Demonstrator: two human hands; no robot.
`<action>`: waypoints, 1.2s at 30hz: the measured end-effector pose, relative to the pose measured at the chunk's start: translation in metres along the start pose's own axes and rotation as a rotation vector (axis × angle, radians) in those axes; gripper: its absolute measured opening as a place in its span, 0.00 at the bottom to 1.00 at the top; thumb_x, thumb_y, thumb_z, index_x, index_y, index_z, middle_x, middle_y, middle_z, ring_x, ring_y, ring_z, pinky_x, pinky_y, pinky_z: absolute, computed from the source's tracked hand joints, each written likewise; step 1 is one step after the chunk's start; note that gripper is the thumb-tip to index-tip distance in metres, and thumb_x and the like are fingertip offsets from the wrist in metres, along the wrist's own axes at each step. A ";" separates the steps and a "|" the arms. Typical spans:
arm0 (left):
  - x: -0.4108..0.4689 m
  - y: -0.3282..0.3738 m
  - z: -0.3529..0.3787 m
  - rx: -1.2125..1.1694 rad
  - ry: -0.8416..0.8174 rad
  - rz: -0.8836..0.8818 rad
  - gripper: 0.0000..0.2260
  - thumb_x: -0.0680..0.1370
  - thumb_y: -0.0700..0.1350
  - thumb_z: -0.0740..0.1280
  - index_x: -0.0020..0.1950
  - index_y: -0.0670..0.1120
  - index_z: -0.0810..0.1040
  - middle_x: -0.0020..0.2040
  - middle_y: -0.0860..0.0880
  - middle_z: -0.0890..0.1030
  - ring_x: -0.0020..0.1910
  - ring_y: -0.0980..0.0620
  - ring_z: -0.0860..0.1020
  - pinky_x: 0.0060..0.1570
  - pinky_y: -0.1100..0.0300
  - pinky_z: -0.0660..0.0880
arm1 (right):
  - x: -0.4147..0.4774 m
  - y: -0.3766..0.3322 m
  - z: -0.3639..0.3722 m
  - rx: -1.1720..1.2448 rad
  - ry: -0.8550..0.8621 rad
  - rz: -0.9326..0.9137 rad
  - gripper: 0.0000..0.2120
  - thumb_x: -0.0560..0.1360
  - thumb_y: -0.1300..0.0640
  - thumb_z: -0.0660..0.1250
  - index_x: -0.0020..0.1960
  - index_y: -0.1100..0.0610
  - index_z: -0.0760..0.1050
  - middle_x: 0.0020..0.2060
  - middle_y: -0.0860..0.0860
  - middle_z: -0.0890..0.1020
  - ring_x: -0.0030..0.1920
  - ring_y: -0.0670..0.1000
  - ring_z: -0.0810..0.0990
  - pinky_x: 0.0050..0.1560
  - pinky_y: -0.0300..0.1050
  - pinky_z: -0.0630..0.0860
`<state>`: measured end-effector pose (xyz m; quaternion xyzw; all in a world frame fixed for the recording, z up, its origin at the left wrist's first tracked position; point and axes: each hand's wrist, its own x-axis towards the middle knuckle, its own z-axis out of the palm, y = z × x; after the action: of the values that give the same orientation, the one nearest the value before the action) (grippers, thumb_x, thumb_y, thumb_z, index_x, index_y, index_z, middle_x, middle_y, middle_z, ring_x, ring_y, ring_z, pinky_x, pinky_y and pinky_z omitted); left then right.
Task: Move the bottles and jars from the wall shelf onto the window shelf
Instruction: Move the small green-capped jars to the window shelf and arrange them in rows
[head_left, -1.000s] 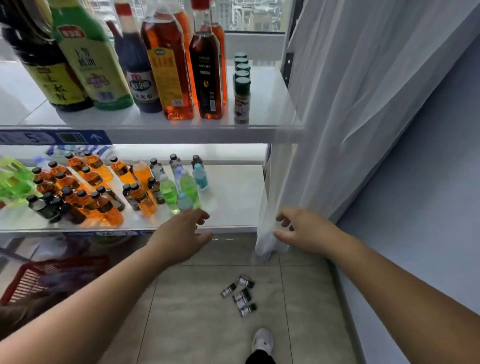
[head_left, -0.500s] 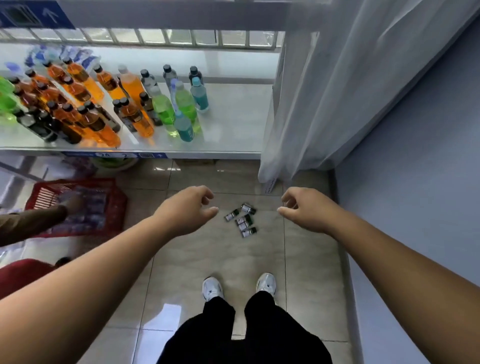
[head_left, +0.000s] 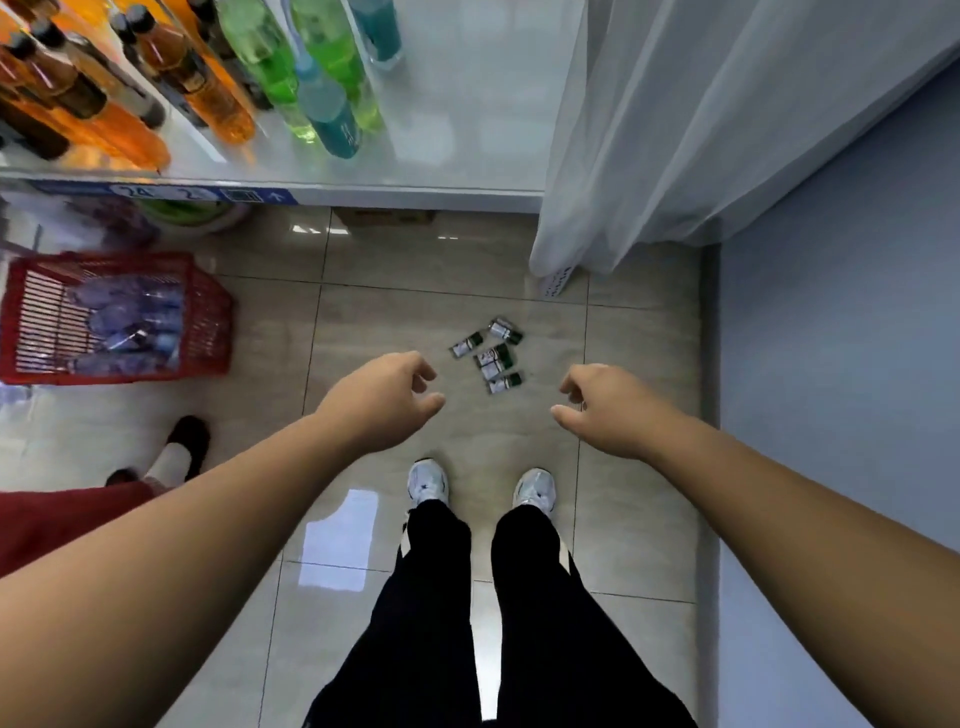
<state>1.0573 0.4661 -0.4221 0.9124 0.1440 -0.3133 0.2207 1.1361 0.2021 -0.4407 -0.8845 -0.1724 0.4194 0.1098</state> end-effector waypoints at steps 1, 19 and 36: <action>0.011 -0.006 0.009 0.016 -0.024 -0.001 0.15 0.79 0.58 0.68 0.63 0.52 0.78 0.53 0.56 0.80 0.55 0.52 0.79 0.55 0.54 0.76 | 0.011 0.002 0.009 0.005 -0.013 0.005 0.21 0.80 0.44 0.66 0.67 0.55 0.75 0.60 0.54 0.80 0.58 0.55 0.79 0.59 0.51 0.77; 0.245 -0.068 0.174 0.180 -0.230 0.056 0.17 0.81 0.56 0.64 0.67 0.51 0.76 0.62 0.52 0.80 0.59 0.48 0.78 0.56 0.53 0.77 | 0.217 0.070 0.161 0.116 -0.063 0.144 0.21 0.81 0.45 0.65 0.68 0.56 0.74 0.64 0.54 0.78 0.62 0.56 0.78 0.62 0.51 0.76; 0.436 -0.108 0.353 0.121 -0.150 0.134 0.16 0.80 0.53 0.65 0.65 0.49 0.76 0.62 0.47 0.80 0.60 0.44 0.79 0.56 0.50 0.78 | 0.419 0.126 0.297 0.566 0.007 0.373 0.22 0.79 0.53 0.67 0.30 0.51 0.63 0.28 0.48 0.68 0.36 0.54 0.72 0.30 0.45 0.61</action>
<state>1.1669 0.4395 -0.9825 0.9057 0.0464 -0.3731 0.1960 1.1777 0.2676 -0.9641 -0.8366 0.1159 0.4605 0.2732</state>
